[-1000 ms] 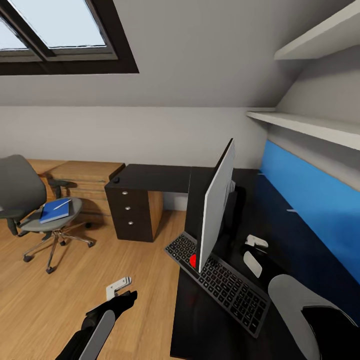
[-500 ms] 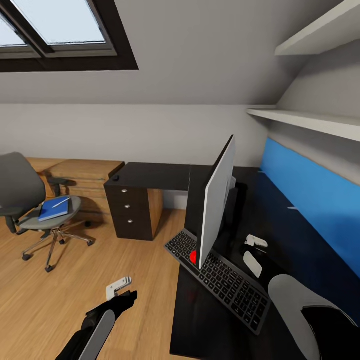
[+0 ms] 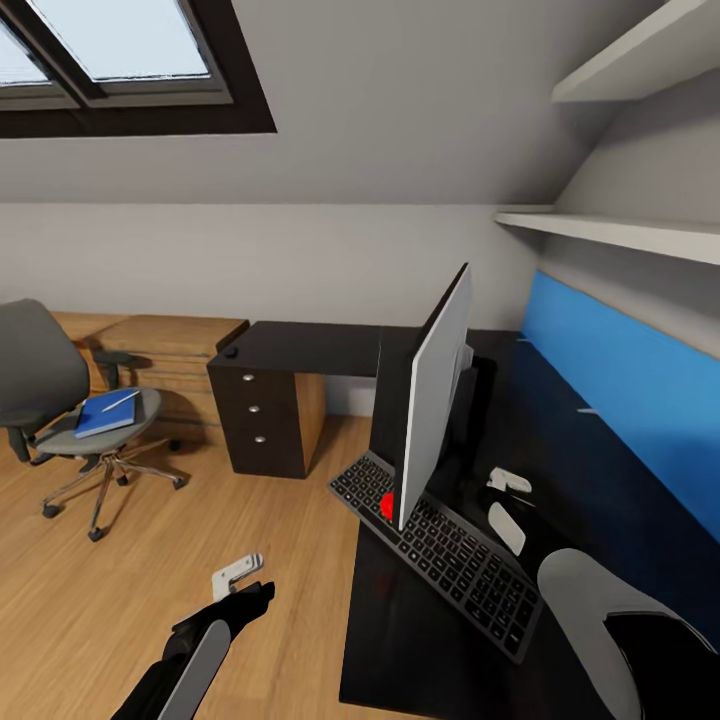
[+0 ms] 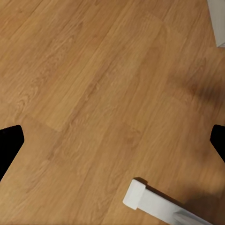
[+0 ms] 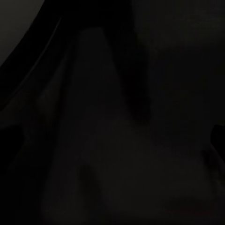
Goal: In the bedroom, organize the workspace by keeping the computer under the desk, ensuring the monitor is on the desk, placing the keyboard on the desk next to the monitor, placing the mouse on the desk next to the keyboard, moving the folder from the swivel chair onto the desk next to the mouse, stacking the notebook on top of the folder with the pen on top of the notebook, and positioning the swivel chair next to the desk.
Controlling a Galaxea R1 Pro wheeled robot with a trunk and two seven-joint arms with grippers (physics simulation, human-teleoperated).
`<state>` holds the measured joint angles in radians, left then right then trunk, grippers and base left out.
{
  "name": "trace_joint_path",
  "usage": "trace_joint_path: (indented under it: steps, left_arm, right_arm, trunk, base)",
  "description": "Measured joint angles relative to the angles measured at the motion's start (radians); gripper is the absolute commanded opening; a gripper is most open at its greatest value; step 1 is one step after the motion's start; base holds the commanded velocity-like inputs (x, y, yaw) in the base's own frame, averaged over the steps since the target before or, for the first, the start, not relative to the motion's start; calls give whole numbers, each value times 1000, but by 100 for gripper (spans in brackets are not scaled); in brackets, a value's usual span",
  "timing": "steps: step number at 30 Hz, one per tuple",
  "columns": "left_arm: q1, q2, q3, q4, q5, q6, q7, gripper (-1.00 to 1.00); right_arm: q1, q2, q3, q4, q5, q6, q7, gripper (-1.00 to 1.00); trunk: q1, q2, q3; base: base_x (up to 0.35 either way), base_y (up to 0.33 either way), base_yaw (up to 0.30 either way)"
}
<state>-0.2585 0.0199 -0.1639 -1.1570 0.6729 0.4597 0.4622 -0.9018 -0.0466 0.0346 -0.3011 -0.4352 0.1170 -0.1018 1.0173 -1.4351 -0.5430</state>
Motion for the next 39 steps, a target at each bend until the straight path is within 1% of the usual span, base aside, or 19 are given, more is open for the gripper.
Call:
trace_joint_path:
  steps: [5, 16, 18, 21, 37, 39]
  left_arm:
    - [0, 0, 0, 5, 1, 0, 1, 100]
    - [0, 0, 0, 17, -1, 0, 2, 100]
    - [0, 0, -1, 17, -1, 0, 2, 100]
    - [0, 0, -1, 17, -1, 0, 1, 100]
    - [0, 0, 0, 19, -1, 0, 2, 100]
    - [0, 0, 0, 19, -1, 0, 2, 100]
  right_arm:
    - [0, -2, 0, 0, 1, 2, 11, 100]
    - [1, -2, 0, 1, 4, 1, 40, 100]
    - [1, -2, 0, 1, 5, 1, 41, 100]
    - [1, -2, 4, -3, 17, -3, 41, 100]
    - [1, -2, 3, -73, 13, -2, 43, 100]
    - [1, -2, 3, -73, 13, -3, 43, 100]
  trunk:
    - [19, -35, -16]
    - [19, -35, -16]
    - [27, -49, -22]
    - [38, -70, -31]
    - [100, -182, -81]
    - [100, -182, -81]
  base:
    - [0, 0, 0]
    - [0, 0, 0]
    - [0, 0, 0]
    - [0, 0, 0]
    - [0, 0, 0]
    - [0, 0, 0]
